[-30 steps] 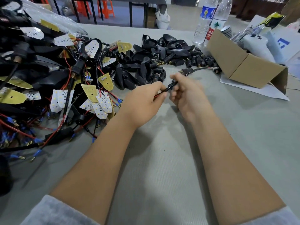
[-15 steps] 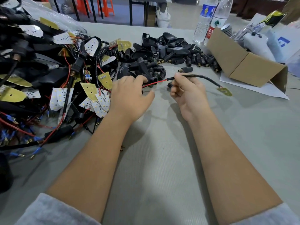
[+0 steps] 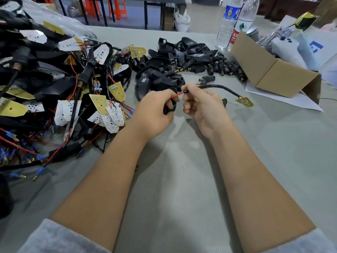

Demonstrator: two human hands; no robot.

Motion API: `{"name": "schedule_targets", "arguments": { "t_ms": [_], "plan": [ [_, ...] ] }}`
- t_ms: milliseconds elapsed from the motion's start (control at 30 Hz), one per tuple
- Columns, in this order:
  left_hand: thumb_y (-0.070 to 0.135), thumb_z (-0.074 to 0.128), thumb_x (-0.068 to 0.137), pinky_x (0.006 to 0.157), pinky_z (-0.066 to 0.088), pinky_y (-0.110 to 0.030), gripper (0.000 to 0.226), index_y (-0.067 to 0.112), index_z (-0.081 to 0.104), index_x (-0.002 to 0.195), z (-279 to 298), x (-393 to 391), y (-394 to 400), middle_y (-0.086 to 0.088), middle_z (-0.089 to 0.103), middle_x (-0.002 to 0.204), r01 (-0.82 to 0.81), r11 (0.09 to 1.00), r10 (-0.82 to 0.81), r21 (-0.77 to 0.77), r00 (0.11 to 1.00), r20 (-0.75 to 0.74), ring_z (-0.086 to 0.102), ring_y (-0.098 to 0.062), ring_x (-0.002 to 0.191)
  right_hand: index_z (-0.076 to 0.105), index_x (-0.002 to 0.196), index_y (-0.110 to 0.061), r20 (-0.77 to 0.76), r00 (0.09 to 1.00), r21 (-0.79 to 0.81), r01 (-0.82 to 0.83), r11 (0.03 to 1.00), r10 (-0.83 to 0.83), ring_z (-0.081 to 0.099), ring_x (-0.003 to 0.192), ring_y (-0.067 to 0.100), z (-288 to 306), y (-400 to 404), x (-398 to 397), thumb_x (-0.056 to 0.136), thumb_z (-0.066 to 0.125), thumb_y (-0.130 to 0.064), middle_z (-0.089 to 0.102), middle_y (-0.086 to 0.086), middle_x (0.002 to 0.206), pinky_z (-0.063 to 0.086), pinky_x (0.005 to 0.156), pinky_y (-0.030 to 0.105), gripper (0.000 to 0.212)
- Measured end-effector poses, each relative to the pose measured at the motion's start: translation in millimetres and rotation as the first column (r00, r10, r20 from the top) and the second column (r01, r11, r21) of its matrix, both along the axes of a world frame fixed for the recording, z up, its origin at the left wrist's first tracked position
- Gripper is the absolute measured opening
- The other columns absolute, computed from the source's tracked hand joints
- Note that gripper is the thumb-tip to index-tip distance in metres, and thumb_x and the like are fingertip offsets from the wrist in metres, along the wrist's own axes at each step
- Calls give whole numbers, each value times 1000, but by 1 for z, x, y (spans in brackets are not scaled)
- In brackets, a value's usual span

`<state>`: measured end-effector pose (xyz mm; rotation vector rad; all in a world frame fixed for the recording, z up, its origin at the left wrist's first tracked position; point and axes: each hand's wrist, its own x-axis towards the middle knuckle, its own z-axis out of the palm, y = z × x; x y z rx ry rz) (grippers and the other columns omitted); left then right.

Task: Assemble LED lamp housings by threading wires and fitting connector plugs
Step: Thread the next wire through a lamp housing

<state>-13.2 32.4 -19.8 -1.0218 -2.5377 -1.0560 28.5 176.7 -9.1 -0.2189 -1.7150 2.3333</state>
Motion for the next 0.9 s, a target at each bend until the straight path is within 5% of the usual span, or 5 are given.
{"name": "schedule_targets", "arguments": {
  "t_ms": [167, 300, 467, 633, 900],
  "plan": [
    [12, 74, 71, 101, 40, -39, 57, 10, 60, 126, 0, -5, -4, -8, 61, 121, -88, 995, 94, 50, 988, -121, 53, -26, 116, 65, 95, -9, 5, 999, -35, -31, 999, 31, 59, 56, 15, 2, -1, 2, 105, 41, -27, 71, 8, 74, 49, 57, 23, 32],
    [31, 79, 72, 95, 46, -41, 67, 19, 53, 133, -4, -6, -6, -1, 64, 114, -224, 974, 224, 17, 975, -4, 56, -25, 111, 61, 99, -8, 28, 999, -55, -16, 998, 18, 63, 52, 13, 3, -2, 1, 106, 37, -31, 73, 12, 76, 52, 52, 22, 34],
    [31, 80, 74, 88, 48, -31, 53, 27, 59, 123, -6, -5, -7, 7, 67, 108, -257, 961, 245, 102, 963, 112, 60, -15, 103, 59, 98, -4, -50, 997, -100, 54, 994, -59, 63, 58, 12, 5, -2, 2, 99, 53, -11, 70, 10, 76, 53, 57, 21, 9],
    [21, 81, 74, 74, 33, 3, 50, 30, 61, 120, -5, -6, -7, 23, 59, 97, -268, 939, 237, 216, 958, 159, 53, 5, 87, 55, 90, -12, -89, 981, -99, 162, 982, -171, 66, 66, 15, 2, -5, 0, 96, 56, -4, 66, 6, 77, 54, 67, 26, 11],
    [10, 79, 75, 73, 33, 5, 50, 24, 61, 120, -5, -8, -6, 17, 59, 98, -260, 926, 211, 273, 957, 199, 54, -2, 94, 42, 98, -14, -128, 949, -231, 255, 939, -289, 72, 72, 22, 0, -1, -5, 103, 43, -8, 70, 13, 81, 58, 65, 29, 7]
  ]
}}
